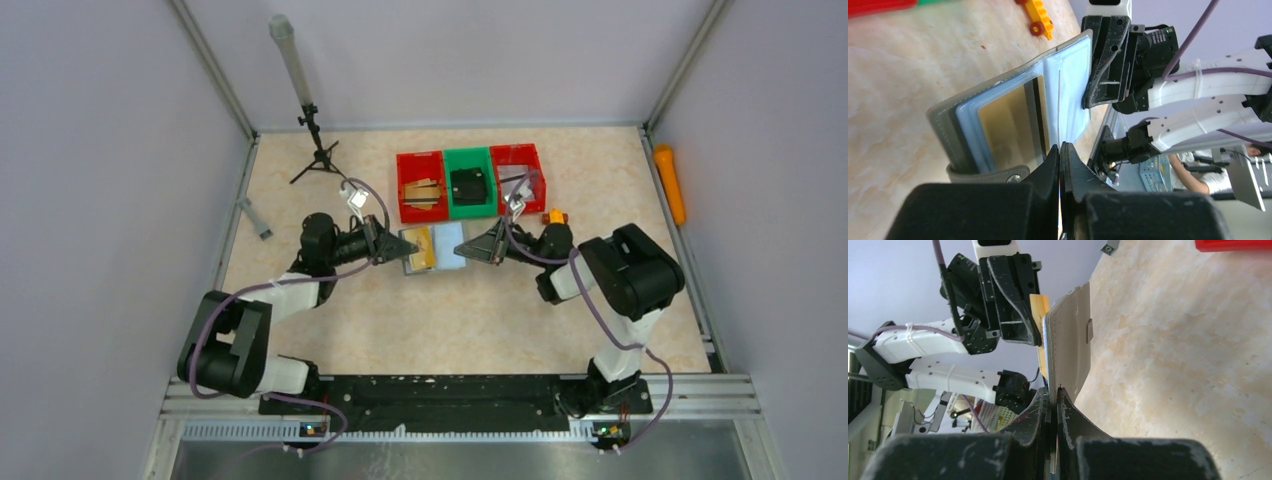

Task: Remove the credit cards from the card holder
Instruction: Remove the credit card from the card holder, then place the card holder at the center of the board.

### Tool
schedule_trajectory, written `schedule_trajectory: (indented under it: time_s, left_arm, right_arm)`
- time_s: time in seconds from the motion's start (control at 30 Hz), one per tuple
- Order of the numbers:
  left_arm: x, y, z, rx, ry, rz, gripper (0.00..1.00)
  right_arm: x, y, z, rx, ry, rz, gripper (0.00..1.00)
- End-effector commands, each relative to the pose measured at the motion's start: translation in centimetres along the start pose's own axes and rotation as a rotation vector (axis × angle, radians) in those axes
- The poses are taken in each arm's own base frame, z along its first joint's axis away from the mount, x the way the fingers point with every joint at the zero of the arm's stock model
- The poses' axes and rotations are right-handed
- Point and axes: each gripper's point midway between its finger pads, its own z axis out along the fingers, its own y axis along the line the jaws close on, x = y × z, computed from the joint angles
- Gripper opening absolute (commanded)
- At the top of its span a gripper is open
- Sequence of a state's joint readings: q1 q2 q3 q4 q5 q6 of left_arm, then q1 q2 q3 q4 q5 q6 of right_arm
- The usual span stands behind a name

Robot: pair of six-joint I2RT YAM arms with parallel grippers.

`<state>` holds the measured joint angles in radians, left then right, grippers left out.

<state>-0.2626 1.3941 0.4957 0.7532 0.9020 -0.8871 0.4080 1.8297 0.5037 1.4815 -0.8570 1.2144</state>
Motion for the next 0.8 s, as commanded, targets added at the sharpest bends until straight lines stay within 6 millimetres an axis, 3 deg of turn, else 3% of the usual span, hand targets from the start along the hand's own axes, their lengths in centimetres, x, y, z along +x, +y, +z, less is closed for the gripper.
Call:
schedule_trajectory:
  time_s: [0.0,0.13,0.27,0.37,0.43,0.53,0.77]
  left_arm:
    - [-1.6,0.4,-1.4,-0.069,-0.093,0.066,0.00]
    - [-2.5,1.4,-2.8,-0.206,-0.163,0.128,0.00]
    - [-3.4,1.4,-4.4,-0.292,-0.248,0.187,0.00]
    - [-3.4,1.1,-4.6,-0.291,-0.260,0.202,0.00]
    - [-3.3,1.0,-4.3,-0.277,-0.245,0.192,0.00]
    - [-3.1,1.0,-4.0,-0.258,-0.223,0.178,0.00]
    - [-3.2,1.5,-3.8,-0.271,-0.216,0.182,0.00]
  right_arm:
    - [-0.7,-2.9,0.2,0.083,-0.019,-0.041,0.00]
    - [0.4,-7.7,0.2,0.226,0.021,0.043,0.00]
    - [1.2,-10.5,-0.1,0.328,0.053,0.073,0.02]
    - [1.2,-12.1,-0.7,0.429,0.063,0.059,0.25]
    - [1.1,-12.6,-1.3,0.487,0.063,0.042,0.36]
    - [-0.1,-12.5,-2.1,0.566,0.042,-0.039,0.45]
    - [-3.0,-11.8,-4.8,0.748,-0.046,-0.201,0.50]
